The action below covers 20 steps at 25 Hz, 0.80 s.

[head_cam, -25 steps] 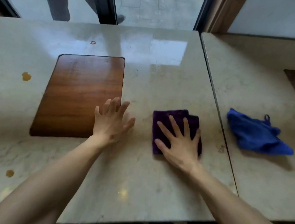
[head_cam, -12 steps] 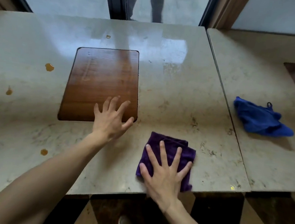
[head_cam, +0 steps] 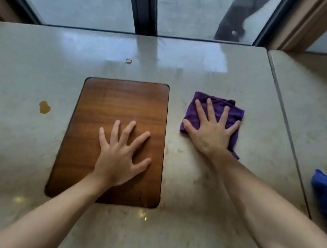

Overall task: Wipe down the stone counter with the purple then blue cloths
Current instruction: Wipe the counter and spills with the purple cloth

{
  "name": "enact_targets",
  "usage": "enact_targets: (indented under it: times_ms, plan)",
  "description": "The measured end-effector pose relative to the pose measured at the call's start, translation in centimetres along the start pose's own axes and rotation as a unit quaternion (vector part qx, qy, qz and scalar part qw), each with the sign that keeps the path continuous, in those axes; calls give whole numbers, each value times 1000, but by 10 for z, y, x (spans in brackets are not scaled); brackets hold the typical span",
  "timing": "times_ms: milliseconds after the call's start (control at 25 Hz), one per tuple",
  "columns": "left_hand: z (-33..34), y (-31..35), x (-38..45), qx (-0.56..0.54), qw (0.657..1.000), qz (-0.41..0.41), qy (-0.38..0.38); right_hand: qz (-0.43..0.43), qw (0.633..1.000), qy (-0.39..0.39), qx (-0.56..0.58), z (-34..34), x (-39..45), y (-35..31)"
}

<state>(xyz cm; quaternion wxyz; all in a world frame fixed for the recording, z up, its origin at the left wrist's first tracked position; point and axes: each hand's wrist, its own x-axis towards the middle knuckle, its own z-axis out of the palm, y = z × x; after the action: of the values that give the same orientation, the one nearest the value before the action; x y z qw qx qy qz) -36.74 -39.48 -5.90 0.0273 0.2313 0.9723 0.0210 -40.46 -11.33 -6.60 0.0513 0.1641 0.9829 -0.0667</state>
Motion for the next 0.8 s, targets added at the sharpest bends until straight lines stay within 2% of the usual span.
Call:
enact_targets:
  times_ms: [200, 480, 640, 800]
  plan:
    - [6, 1, -5, -20, 1000, 0, -6, -29, 999, -36, 22, -21, 127, -9]
    - [4, -2, -13, -16, 1000, -3, 10, -46, 997, -57, 33, -35, 227, -53]
    - [5, 2, -12, -16, 1000, 1, 14, -107, 992, -64, 21, -35, 230, -66]
    - [4, 2, -15, -16, 1000, 3, 17, -193, 980, -55, -2, -31, 158, -71]
